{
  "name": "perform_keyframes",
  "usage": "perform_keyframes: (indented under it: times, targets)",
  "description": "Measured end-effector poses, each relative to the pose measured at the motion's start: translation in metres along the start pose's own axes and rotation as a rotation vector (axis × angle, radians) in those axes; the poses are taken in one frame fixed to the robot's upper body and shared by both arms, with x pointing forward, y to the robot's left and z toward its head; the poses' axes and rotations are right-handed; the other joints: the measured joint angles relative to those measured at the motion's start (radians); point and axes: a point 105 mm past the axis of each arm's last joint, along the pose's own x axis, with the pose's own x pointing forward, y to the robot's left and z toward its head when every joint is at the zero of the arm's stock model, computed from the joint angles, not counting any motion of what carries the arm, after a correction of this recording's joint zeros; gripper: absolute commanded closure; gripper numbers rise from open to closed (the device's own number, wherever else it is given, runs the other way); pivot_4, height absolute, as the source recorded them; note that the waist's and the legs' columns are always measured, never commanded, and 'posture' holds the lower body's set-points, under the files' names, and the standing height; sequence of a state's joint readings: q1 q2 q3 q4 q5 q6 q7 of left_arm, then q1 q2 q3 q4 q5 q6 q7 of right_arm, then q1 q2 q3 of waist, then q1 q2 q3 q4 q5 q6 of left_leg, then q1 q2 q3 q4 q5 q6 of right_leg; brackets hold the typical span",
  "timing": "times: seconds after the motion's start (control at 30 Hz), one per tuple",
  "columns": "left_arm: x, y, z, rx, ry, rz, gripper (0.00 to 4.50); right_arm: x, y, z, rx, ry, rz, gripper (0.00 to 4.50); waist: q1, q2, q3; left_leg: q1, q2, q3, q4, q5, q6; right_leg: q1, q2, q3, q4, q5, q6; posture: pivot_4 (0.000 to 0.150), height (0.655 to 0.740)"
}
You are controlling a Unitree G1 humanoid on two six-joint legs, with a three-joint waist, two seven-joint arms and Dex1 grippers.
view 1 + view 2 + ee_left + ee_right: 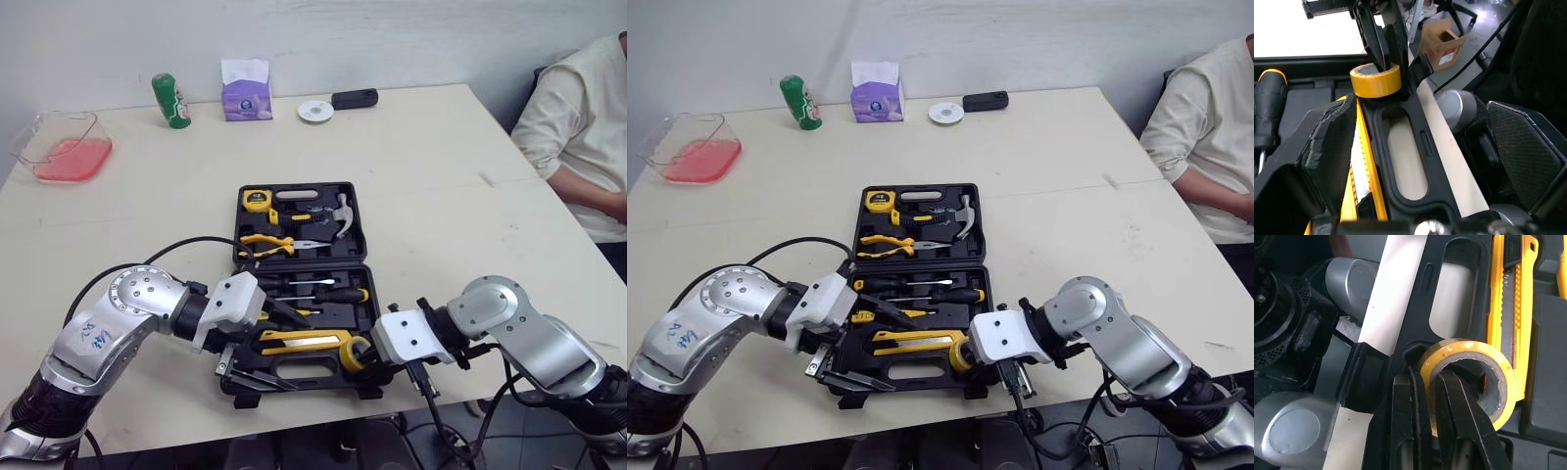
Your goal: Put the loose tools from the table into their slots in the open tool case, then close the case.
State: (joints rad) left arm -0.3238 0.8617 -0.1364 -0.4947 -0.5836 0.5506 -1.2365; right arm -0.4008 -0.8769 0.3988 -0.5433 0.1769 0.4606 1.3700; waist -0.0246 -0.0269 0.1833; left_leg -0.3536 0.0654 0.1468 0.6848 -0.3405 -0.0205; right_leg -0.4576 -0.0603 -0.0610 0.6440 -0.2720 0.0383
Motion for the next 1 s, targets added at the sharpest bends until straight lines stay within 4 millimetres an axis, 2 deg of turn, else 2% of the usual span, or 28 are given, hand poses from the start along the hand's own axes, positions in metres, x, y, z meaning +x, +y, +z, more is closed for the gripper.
perform_keyframes:
  times: [0.33,0.53,0.63,0.73,0.83,0.9,0.97,1.0]
  targets:
    - [0.0,0.008,0.009,0.029,-0.023,0.008,0.0,-0.007,0.004,-0.007,0.041,0.043,0.011,4.48,0.002,-0.001,0.0,0.001,0.0,-0.001,0.0,0.0,0.001,0.002,0.0,-0.001,-0.001,0.0,0.0,0.15,0.7244]
    - [0.0,0.011,0.01,0.021,-0.03,0.012,0.0,-0.012,0.005,-0.001,0.092,0.004,0.024,1.77,0.001,-0.001,0.0,0.0,0.001,-0.001,0.0,0.0,0.001,0.002,0.0,-0.001,-0.001,0.0,0.0,0.15,0.7244]
    - [0.0,0.011,0.01,0.016,-0.031,0.012,0.0,-0.026,0.006,0.017,0.091,-0.078,0.028,1.77,0.0,-0.001,0.0,0.0,0.001,-0.001,0.0,0.0,0.001,0.002,0.0,-0.001,-0.001,0.0,0.0,0.15,0.7244]
    - [0.001,0.011,0.01,0.015,-0.034,0.01,0.0,-0.036,0.005,0.023,0.097,-0.105,0.003,1.77,0.0,-0.002,0.0,0.001,0.001,-0.002,0.0,0.0,0.001,0.003,0.0,-0.001,-0.002,0.0,0.0,0.15,0.7244]
    - [0.002,0.011,0.011,0.015,-0.044,0.008,0.0,-0.027,-0.003,0.022,0.128,-0.244,-0.075,2.56,0.001,-0.004,-0.001,0.001,0.001,-0.002,-0.001,0.0,0.001,0.004,0.001,-0.002,-0.003,0.0,0.0,0.15,0.7244]
    - [0.005,0.01,0.011,0.015,-0.048,-0.002,0.0,-0.015,-0.009,0.016,0.169,-0.347,-0.135,3.46,0.0,-0.003,0.0,0.0,0.0,-0.001,-0.001,0.0,0.001,0.003,0.0,-0.001,-0.002,0.0,0.0,0.15,0.7244]
    - [0.007,0.008,0.01,0.01,-0.047,-0.014,0.0,-0.007,-0.007,0.006,0.182,-0.362,-0.161,4.37,0.001,-0.003,0.0,0.0,0.0,-0.001,-0.001,0.0,0.001,0.003,0.0,-0.001,-0.002,0.0,0.001,0.15,0.7244]
    - [0.008,0.008,0.009,0.008,-0.046,-0.014,0.0,-0.005,-0.006,0.003,0.179,-0.364,-0.17,4.44,0.001,-0.003,0.0,0.0,0.0,-0.001,0.0,0.0,0.001,0.003,0.0,-0.001,-0.002,0.0,0.001,0.15,0.7244]
